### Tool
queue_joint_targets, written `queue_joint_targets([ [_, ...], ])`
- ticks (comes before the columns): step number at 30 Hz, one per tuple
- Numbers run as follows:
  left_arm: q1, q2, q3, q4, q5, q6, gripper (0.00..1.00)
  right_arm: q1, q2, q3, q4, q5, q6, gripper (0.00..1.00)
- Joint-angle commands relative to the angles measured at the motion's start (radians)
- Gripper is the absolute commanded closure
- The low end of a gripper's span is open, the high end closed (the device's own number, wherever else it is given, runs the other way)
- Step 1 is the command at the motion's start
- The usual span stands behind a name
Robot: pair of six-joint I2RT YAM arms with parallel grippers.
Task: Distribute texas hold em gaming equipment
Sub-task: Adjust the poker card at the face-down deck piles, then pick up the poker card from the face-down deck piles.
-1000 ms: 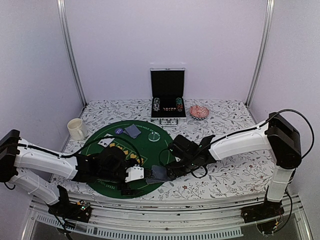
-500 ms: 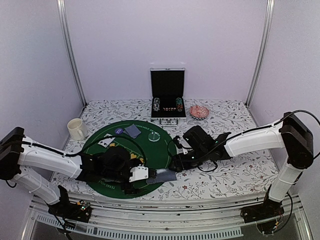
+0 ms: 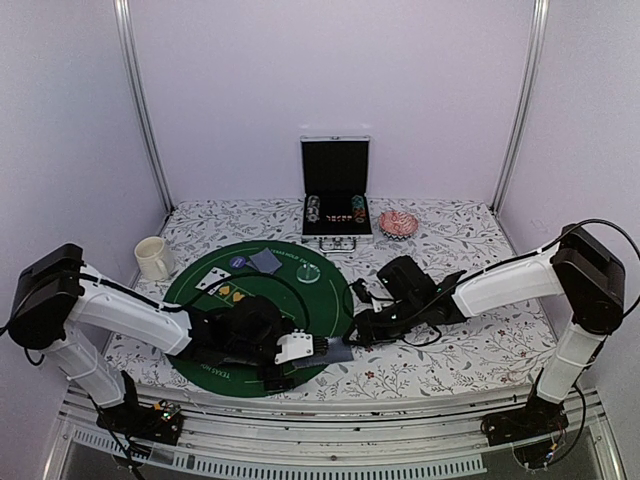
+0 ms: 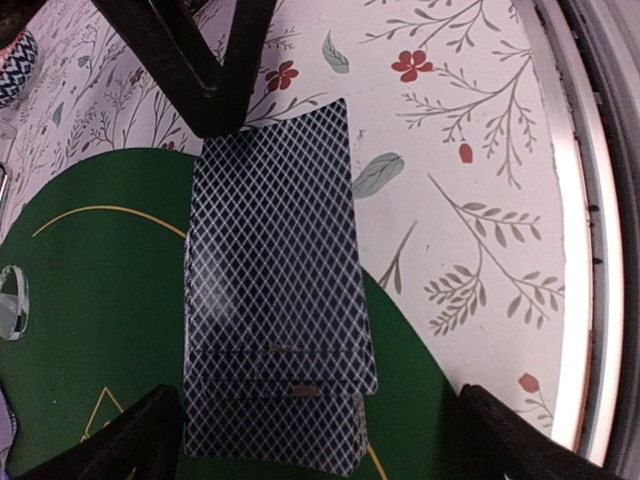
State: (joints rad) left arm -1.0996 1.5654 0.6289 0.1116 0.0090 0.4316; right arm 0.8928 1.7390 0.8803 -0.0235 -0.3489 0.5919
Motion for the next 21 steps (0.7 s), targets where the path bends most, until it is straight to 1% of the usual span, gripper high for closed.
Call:
queue_joint_targets([
  [1, -0.010, 0.029, 0.032, 0.029, 0.000, -0.027, 0.03, -0.009, 0.031, -0.008, 0.050, -0.057, 0.012, 0.56],
  [5, -0.009, 0.028, 0.029, 0.036, 0.007, -0.024, 0.03, -0.009, 0.056, -0.008, 0.066, -0.083, 0.017, 0.58],
  [7, -0.009, 0.023, 0.026, 0.033, 0.008, -0.023, 0.04, -0.008, 0.066, -0.005, 0.072, -0.095, 0.017, 0.60],
  [16, -0.005, 0.018, 0.020, 0.028, 0.011, -0.019, 0.05, -0.009, 0.059, 0.009, 0.082, -0.115, 0.021, 0.79],
  [19, -0.005, 0.018, 0.022, 0.025, 0.006, -0.014, 0.04, -0.009, 0.061, 0.011, 0.082, -0.123, 0.022, 0.80],
  [20, -0.005, 0.018, 0.022, 0.024, 0.005, -0.012, 0.04, -0.009, 0.061, 0.011, 0.083, -0.125, 0.021, 0.84],
  [21, -0.005, 0.017, 0.022, 0.023, 0.003, -0.011, 0.04, -0.008, 0.061, 0.012, 0.083, -0.126, 0.021, 0.85],
])
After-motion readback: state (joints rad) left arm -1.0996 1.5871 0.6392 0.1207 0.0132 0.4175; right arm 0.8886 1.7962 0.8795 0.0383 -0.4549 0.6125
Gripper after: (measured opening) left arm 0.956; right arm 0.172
